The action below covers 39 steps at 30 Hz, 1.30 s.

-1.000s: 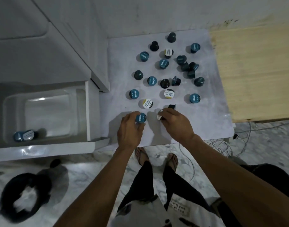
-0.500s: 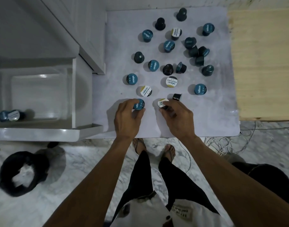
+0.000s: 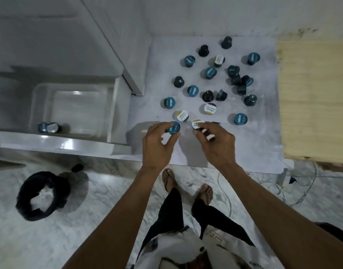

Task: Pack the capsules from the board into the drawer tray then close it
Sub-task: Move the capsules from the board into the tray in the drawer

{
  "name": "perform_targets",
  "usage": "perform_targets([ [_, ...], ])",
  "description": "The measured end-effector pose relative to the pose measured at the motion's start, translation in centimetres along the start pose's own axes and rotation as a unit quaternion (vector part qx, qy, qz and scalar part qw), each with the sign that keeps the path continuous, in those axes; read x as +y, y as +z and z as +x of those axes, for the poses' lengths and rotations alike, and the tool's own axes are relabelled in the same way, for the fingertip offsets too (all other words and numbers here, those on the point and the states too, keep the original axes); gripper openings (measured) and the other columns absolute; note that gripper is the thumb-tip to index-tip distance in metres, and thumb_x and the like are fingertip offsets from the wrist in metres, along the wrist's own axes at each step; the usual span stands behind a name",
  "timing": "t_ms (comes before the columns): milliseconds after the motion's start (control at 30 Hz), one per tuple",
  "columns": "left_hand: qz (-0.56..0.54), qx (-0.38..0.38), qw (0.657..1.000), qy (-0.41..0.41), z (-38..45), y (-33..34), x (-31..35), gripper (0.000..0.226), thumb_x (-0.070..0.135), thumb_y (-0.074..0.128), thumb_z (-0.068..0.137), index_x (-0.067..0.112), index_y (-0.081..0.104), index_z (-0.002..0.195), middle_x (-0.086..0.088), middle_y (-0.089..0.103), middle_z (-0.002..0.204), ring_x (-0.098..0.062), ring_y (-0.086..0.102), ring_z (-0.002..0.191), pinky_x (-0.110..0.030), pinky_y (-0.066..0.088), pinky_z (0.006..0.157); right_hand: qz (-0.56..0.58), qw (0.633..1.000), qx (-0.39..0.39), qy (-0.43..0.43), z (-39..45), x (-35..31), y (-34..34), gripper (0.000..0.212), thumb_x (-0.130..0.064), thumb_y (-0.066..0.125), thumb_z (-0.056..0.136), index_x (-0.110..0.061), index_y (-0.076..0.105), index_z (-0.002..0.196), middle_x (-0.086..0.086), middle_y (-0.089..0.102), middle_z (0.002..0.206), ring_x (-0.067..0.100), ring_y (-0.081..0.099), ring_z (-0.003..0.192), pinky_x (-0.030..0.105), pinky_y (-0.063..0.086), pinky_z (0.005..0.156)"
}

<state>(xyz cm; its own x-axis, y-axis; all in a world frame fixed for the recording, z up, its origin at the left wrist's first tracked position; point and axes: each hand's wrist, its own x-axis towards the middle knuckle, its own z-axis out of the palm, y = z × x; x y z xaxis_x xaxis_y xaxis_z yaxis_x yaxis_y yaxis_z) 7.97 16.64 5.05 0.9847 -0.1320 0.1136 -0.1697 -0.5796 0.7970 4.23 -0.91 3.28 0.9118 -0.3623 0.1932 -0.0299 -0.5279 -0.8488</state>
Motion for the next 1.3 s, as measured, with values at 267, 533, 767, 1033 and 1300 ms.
perform_targets([
  [267,0.008,0.081,0.996,0.041,2.5,-11.7,3.9,0.031,0.017,0.082,0.076,0.016,0.071,0.105,0.006,0.068,0.103,0.011,0.056,0.078,-0.008,0.046,0.065,0.134,0.990,-0.006,-0.041,4.9,-10.9,0.4,0.015,-0.017,0.076,0.084,-0.015,0.074,0.098,-0.007,0.073,0.096,0.009,0.065,0.070,0.019,0.049,0.056],
  [533,0.059,0.052,0.997,0.000,6.2,-24.9,-2.6,0.030,0.023,0.084,0.073,0.019,0.072,0.100,0.010,0.067,0.091,0.008,0.060,0.077,-0.008,0.049,0.064,0.168,0.978,-0.058,-0.106,5.8,-19.9,9.4,0.015,-0.017,0.079,0.079,-0.018,0.075,0.094,-0.009,0.073,0.090,0.009,0.064,0.068,0.016,0.048,0.056],
  [767,0.099,-0.059,0.993,-0.013,10.2,-34.4,-12.1,0.024,0.017,0.085,0.070,0.019,0.073,0.091,0.017,0.064,0.079,0.009,0.060,0.070,-0.011,0.048,0.060,0.116,0.982,-0.136,-0.062,3.8,-23.3,19.8,0.013,-0.016,0.080,0.078,-0.019,0.076,0.089,-0.015,0.074,0.094,0.006,0.066,0.068,0.010,0.047,0.065],
  [1033,0.140,-0.256,0.956,0.021,14.6,-35.1,-17.1,0.025,0.020,0.086,0.069,0.018,0.072,0.089,0.012,0.066,0.082,-0.004,0.062,0.075,-0.007,0.043,0.063,-0.010,0.968,-0.249,0.033,3.8,-23.4,25.5,0.014,-0.023,0.082,0.075,-0.023,0.076,0.088,-0.017,0.072,0.085,0.007,0.065,0.068,0.018,0.053,0.067],
  [1300,0.151,-0.395,0.906,-0.013,16.8,-31.8,-20.0,0.025,0.016,0.089,0.063,0.017,0.072,0.082,0.004,0.069,0.083,-0.013,0.064,0.078,-0.020,0.050,0.068,-0.115,0.918,-0.378,0.039,6.0,-22.5,28.6,0.018,-0.025,0.082,0.075,-0.018,0.075,0.090,-0.012,0.064,0.077,0.006,0.063,0.071,0.022,0.052,0.069],
])
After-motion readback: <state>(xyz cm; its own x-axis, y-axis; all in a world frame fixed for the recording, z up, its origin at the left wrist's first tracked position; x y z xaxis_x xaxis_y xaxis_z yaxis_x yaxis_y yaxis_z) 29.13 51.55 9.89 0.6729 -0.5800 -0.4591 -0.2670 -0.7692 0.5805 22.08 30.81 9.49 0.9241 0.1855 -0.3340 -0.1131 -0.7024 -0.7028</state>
